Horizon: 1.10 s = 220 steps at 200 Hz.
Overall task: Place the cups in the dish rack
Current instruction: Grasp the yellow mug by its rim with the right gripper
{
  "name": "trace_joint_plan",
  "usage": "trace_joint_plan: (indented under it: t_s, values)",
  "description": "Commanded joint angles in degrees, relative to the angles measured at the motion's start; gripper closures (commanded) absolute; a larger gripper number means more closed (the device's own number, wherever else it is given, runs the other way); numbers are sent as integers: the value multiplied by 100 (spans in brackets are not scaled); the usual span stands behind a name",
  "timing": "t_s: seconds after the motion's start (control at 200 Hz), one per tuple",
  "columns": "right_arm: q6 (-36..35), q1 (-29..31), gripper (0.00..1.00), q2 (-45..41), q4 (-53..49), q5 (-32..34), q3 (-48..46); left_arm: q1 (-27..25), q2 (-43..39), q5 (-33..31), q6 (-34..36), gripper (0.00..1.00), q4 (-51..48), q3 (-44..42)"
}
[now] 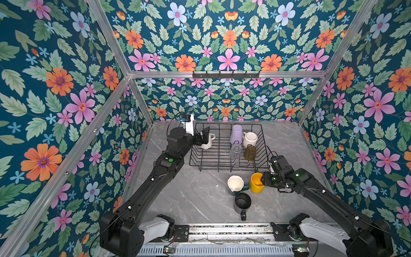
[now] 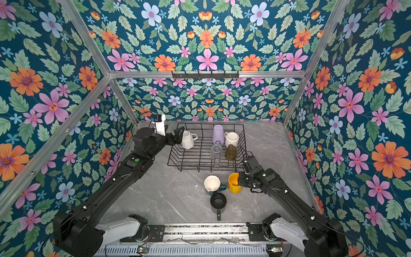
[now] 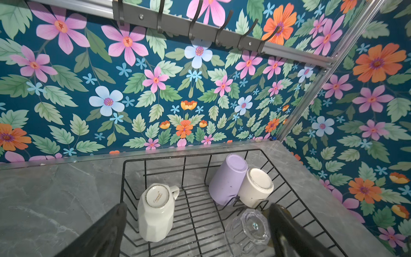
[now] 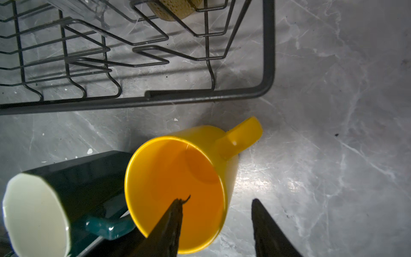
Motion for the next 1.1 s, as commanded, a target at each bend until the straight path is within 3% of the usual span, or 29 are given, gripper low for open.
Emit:
trace_joint_plan:
  t_s: [0.0, 0.72, 1.095]
  values:
    - [57, 15, 52, 141, 210, 124, -2, -1, -136, -18, -63, 0, 311, -99]
    - [-22, 57, 72, 1017, 463, 430, 50, -3, -420, -67, -103, 0, 302, -479]
    - [5, 76, 100, 886, 370, 437, -37, -8, -497, -60, -137, 0, 328, -568]
